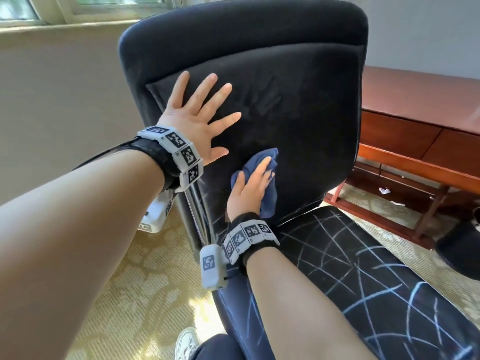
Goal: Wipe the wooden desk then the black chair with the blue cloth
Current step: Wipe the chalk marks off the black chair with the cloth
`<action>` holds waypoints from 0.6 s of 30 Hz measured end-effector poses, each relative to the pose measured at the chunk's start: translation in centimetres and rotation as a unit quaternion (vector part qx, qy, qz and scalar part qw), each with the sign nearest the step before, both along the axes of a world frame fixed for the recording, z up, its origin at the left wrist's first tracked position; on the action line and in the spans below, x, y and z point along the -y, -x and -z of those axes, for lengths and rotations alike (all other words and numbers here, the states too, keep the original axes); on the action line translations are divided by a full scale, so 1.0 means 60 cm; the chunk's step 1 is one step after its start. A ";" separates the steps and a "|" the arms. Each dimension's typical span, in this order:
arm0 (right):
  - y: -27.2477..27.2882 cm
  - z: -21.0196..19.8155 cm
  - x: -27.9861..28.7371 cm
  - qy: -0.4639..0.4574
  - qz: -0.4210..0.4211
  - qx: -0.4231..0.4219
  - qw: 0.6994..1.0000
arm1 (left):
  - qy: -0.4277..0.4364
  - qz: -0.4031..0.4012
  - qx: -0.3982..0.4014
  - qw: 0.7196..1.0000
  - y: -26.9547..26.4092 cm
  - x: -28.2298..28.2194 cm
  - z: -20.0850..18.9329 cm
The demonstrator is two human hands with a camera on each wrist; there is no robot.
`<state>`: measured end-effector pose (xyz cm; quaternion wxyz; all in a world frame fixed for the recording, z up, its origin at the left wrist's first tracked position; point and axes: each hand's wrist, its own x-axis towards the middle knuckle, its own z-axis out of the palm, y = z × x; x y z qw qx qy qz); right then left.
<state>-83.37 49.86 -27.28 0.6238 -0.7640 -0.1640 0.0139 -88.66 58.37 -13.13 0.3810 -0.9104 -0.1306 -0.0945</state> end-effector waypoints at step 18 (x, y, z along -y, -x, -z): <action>0.053 -0.027 -0.023 -0.003 -0.043 0.169 0.985 | 0.035 0.156 0.043 0.986 0.002 -0.045 -0.020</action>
